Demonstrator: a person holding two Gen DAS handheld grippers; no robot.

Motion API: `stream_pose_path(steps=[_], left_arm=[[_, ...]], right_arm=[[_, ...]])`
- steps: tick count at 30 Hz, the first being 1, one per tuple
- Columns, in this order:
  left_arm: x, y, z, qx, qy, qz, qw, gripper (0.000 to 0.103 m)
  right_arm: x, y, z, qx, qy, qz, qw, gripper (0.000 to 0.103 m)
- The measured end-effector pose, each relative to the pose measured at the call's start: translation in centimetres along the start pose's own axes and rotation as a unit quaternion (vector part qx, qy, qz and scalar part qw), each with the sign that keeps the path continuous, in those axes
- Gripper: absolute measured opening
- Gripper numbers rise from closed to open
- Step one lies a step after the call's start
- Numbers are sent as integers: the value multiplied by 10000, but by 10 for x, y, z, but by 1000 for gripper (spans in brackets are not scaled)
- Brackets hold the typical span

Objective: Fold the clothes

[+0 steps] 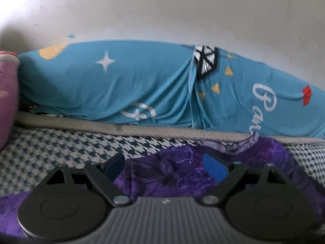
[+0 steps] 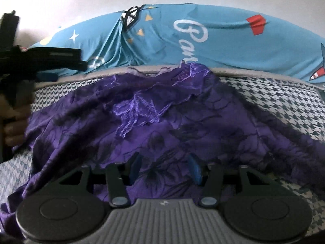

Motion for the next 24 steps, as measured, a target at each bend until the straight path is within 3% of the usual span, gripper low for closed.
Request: stream_pose_path(steps=[10, 24], left_arm=[[-56, 7, -4, -779, -617, 273, 9947, 90], [-102, 4, -6, -1606, -1241, 741, 9764, 97]], right_arm=[[-4, -7, 13, 247, 184, 128, 9994, 51], [-11, -12, 25, 540, 198, 210, 9981, 51]])
Point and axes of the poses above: each gripper's, at about its wrist camera, not at the fingertips, and x roughly against the way its jaws point, z to its left, y to its top, the point moved 3 cm from there along -x, roughly the way its jaws point, and after that the axes turned 7 degrees about -y, right-handed, at the moved point
